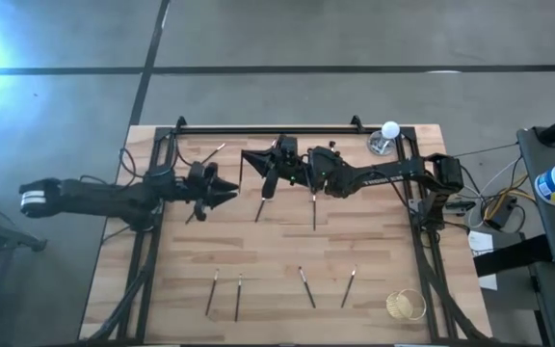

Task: Pick & Place Makeup Brushes
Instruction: Put the eyeshadow brush into the makeup brush holder

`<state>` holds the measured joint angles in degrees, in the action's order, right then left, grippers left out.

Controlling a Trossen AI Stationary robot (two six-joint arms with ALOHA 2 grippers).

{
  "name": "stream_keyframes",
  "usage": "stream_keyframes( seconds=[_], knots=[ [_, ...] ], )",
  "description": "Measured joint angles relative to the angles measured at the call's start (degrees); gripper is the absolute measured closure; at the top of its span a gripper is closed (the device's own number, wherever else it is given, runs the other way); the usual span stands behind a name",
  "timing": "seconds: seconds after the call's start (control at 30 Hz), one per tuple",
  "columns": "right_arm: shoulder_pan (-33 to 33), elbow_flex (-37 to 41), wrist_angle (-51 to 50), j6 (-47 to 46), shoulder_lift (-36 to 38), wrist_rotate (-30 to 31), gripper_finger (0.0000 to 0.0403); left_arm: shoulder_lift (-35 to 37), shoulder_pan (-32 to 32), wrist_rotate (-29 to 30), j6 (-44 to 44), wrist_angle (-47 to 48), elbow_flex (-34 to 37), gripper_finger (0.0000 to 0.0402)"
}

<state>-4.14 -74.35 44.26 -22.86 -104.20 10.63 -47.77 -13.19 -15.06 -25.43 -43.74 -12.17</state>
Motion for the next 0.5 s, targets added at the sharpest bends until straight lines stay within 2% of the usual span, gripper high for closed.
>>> stream_keyframes(
  seconds=[0.33,0.43,0.5],
  knots=[
    [0.00,0.00,0.58,0.62,0.00,0.00,0.0394,-5.57,0.45,-0.76,2.19,-1.49,-2.81,0.0275],
    [0.00,0.00,0.87,1.00,0.00,0.00,0.0394,-6.56,0.55,-0.77,3.04,-1.84,-3.38,0.0293],
    [0.00,0.00,1.03,1.16,0.02,0.00,0.0394,-6.66,0.55,-0.76,3.47,-1.41,-3.38,0.0320]
  ],
)
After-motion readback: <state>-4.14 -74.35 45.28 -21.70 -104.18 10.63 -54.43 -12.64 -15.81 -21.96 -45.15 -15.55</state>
